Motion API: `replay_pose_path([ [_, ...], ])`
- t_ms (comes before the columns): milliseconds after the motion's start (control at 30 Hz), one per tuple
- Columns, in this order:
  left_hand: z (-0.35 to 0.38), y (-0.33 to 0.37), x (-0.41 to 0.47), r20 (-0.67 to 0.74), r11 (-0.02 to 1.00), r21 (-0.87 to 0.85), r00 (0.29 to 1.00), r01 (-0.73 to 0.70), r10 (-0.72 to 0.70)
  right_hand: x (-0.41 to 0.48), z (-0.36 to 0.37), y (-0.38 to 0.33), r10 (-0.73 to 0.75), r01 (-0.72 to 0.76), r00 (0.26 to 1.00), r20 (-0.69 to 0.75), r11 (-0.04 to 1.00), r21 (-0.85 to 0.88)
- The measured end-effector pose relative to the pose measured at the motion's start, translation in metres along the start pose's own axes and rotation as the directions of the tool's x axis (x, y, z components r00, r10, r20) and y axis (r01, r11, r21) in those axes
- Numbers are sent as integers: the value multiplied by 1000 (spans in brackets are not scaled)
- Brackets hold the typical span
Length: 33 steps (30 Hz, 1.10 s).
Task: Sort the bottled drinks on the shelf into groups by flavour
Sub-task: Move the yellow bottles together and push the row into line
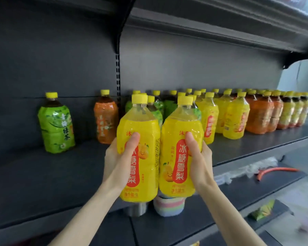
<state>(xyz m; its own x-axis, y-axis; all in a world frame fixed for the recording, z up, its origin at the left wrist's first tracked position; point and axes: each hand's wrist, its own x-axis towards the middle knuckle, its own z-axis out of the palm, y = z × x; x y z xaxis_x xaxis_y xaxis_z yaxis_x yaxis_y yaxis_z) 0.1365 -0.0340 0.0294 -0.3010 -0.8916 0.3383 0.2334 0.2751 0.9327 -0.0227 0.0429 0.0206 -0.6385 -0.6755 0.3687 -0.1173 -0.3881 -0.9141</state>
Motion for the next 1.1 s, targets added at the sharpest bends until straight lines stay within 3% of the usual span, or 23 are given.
replay_pose_path([
  [300, 170, -28, -38, 114, 998, -61, 993, 28, -21, 18, -174, -12, 26, -35, 988, -152, 998, -61],
  [700, 331, -72, 60, 78, 994, 19, 991, -110, 108, 153, -285, 16, -47, 19, 972, -230, 993, -121],
  [1100, 429, -115, 127, -22, 995, 73, 998, -65, 67, 266, -356, 49, -67, 61, 992, -108, 997, -57],
])
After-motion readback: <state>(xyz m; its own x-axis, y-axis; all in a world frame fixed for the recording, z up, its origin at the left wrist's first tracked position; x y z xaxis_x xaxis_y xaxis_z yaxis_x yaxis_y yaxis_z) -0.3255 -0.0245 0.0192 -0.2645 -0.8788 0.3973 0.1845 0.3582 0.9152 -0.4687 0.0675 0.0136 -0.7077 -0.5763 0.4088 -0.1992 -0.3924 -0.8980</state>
